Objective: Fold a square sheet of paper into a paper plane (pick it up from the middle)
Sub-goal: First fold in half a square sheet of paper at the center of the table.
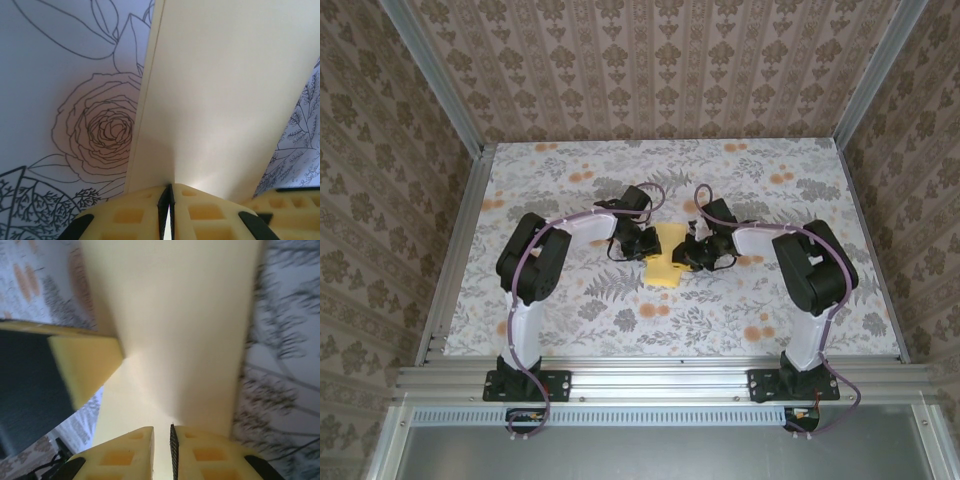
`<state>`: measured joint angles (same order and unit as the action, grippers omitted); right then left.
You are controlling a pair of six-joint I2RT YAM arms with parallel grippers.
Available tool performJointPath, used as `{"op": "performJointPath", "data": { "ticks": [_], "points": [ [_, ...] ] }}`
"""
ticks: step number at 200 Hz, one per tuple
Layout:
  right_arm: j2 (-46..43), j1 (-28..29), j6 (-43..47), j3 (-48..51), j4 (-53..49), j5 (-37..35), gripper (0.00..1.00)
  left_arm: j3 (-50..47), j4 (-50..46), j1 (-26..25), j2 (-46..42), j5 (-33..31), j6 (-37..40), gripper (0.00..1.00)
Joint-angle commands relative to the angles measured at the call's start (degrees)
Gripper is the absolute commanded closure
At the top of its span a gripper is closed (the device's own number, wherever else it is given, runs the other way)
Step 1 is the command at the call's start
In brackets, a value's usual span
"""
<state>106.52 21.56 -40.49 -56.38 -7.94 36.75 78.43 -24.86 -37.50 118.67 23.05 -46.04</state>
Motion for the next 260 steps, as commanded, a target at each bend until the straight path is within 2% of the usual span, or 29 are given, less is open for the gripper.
{"op": "performJointPath", "data": {
  "ticks": [1, 69, 123, 167, 215, 260],
  "points": [
    [-3.0, 1.5, 1.8, 1.9, -1.3, 3.2, 0.81, -3.6, -8.3, -1.5, 6.5, -4.8, -0.5, 0.85],
    [-0.9, 1.6, 1.7, 6.9, -0.7, 0.6, 0.81, -3.8, -8.3, -1.6, 6.6, -4.9, -0.5, 0.85],
    [-5.6, 2.2, 2.8, 8.6, -1.1, 3.1, 0.81, -3.7, -8.1, -1.6, 6.7, -4.9, -0.6, 0.85],
    [-2.8, 2.2, 2.8, 9.8, -5.0, -2.2, 0.81, -3.9, -8.1, -1.8, 6.7, -5.0, -0.6, 0.85],
    [-8.4, 2.0, 2.5, 3.4, -4.8, -3.0, 0.81, -3.9, -8.0, -1.8, 6.6, -4.9, -0.6, 0.85],
    [-1.7, 0.7, 0.5, -3.5, -2.1, -7.6, 0.85, -3.3, -8.3, -1.9, 6.4, -5.0, 0.1, 0.86]
  ]
}}
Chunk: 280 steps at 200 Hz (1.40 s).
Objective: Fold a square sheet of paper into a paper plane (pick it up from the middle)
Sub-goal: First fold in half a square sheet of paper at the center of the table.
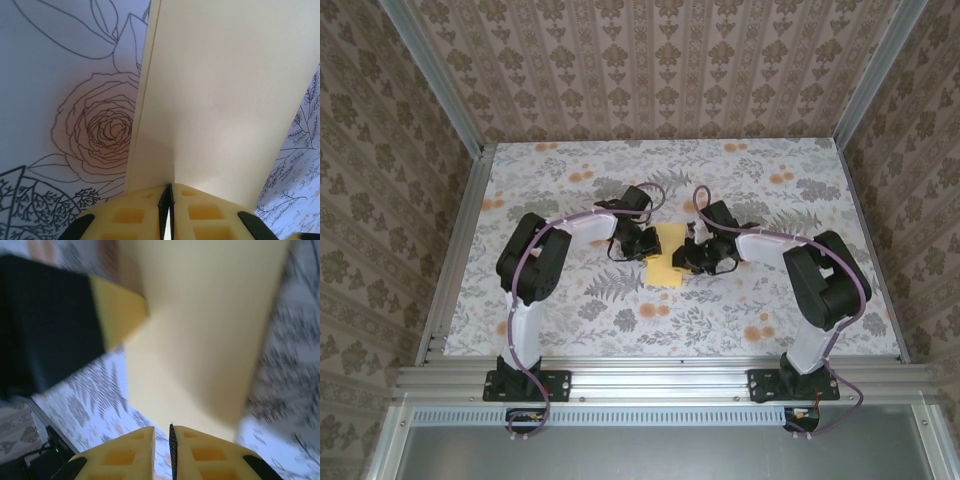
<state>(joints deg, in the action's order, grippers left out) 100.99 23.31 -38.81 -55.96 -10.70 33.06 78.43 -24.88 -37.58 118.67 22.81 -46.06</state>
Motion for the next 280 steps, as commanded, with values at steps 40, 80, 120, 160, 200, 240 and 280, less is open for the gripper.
{"op": "performJointPath", "data": {
  "ticks": [40, 80, 120, 160, 200, 240, 280],
  "points": [
    [11.0, -2.3, 0.2, -10.5, 1.1, -2.8, 0.85, -2.2, -8.2, -1.8, 6.2, -4.4, 1.2, 0.86],
    [13.5, -3.3, -1.1, -11.0, 0.9, -5.6, 0.85, -0.2, -7.9, -1.7, 4.3, -4.1, 2.5, 0.84],
    [12.0, -2.9, -10.9, -4.7, 5.9, -9.0, 0.85, 1.0, -4.4, -1.7, -1.6, -1.5, 2.8, 0.71],
    [9.7, -2.4, -21.6, -0.8, 7.0, -16.2, 0.85, -4.0, 4.2, -1.8, -8.0, 3.2, 0.6, 0.65],
    [8.3, -1.5, -26.5, 0.6, 5.0, -21.9, 0.84, -12.7, 16.9, -2.5, -10.3, 9.0, -3.6, 0.71],
    [9.0, -0.3, -29.4, 1.8, 7.0, -22.3, 0.84, -11.9, 21.4, -4.8, -8.4, 11.6, -4.1, 0.78],
    [9.9, -0.4, -31.6, 3.3, 9.2, -21.5, 0.84, -12.5, 20.7, -6.2, -5.7, 10.2, -6.2, 0.82]
  ]
}}
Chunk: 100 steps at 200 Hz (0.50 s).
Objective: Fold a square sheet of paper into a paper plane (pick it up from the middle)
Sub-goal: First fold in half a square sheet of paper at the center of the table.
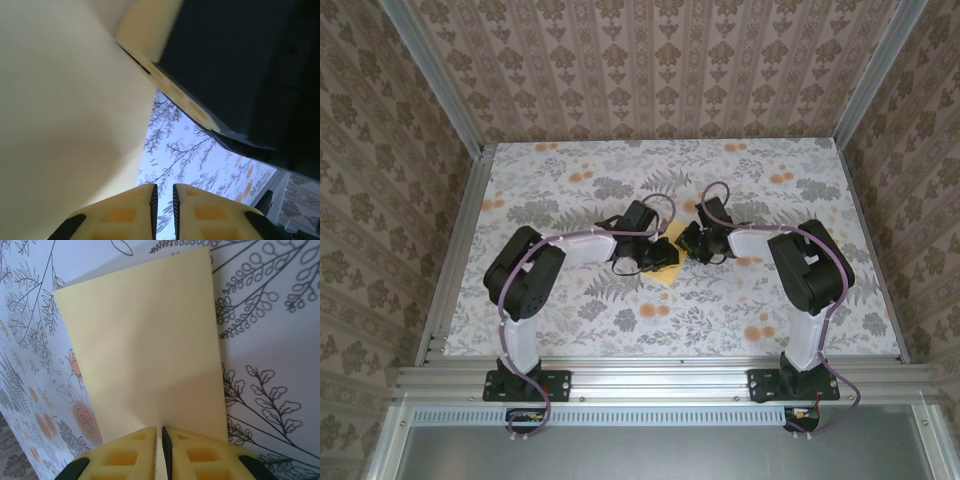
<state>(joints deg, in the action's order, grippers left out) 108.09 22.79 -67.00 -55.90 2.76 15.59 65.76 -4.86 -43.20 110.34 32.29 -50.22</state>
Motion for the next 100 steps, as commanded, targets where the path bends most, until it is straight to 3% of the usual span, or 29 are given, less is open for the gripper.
{"op": "performJointPath", "data": {
  "ticks": [1, 65, 100],
  "points": [
    [2.9, 0.2, -3.4, 3.3, -4.2, -4.0, 0.84, 0.2, 0.5, -0.6, 2.7, 0.7, -2.0, 0.82],
    [2.2, -0.2, -2.5, 3.4, -3.9, -4.6, 0.84, -2.1, -4.8, -0.7, 4.3, -1.9, -2.8, 0.85],
    [-1.5, -1.1, 7.7, 2.6, 0.0, 2.2, 0.84, -3.3, -6.7, -0.7, 4.4, -3.7, -2.5, 0.89]
  ]
}}
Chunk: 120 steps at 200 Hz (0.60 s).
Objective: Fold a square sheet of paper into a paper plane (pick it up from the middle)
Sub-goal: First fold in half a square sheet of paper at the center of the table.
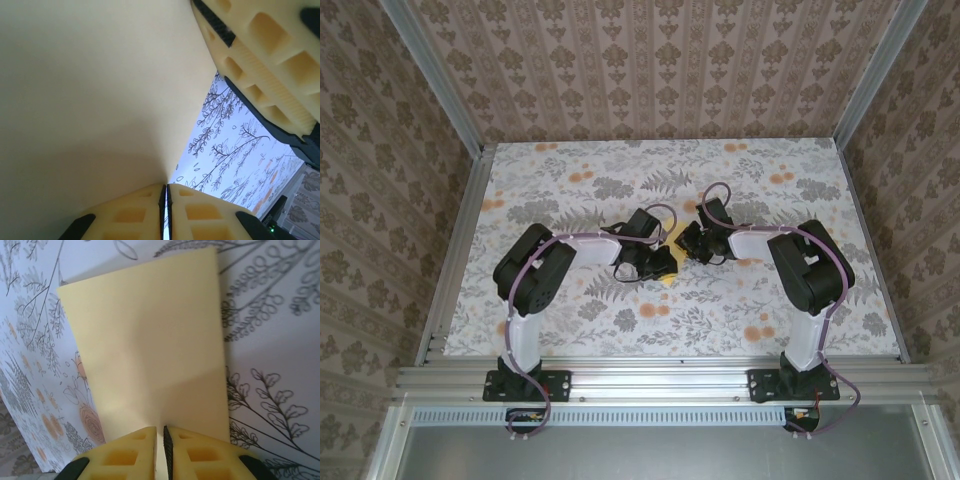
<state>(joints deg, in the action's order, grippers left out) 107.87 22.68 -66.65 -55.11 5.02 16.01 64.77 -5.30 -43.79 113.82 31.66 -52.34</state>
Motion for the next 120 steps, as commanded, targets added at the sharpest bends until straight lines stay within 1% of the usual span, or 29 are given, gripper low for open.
{"op": "performJointPath", "data": {
  "ticks": [1, 19, 66, 81, 92, 120],
  "points": [
    [-1.5, -0.9, 7.7, 1.9, -2.1, 2.0, 0.84, -2.3, -6.3, -0.2, 1.0, -3.1, -0.4, 0.89],
    [-4.4, -0.9, 11.8, 3.4, -2.5, 4.7, 0.83, -2.5, -6.8, -0.1, 1.1, -3.7, -0.1, 0.91],
    [-5.7, -0.3, 12.9, 8.2, 1.2, 11.6, 0.89, -1.5, -8.3, -0.1, 2.0, -4.0, 0.8, 0.95],
    [-5.6, 0.0, 13.5, 8.0, 0.2, 12.2, 0.92, -1.4, -8.7, -0.1, 2.0, -4.2, 1.0, 0.96],
    [-5.3, 0.0, 13.9, 7.7, -0.5, 12.3, 1.0, -1.3, -8.6, -0.2, 2.1, -4.2, 1.1, 0.97],
    [-4.9, -0.1, 14.7, 7.5, -0.7, 12.8, 1.0, -0.8, -9.4, -0.2, 2.2, -4.4, 1.6, 0.97]
  ]
}}
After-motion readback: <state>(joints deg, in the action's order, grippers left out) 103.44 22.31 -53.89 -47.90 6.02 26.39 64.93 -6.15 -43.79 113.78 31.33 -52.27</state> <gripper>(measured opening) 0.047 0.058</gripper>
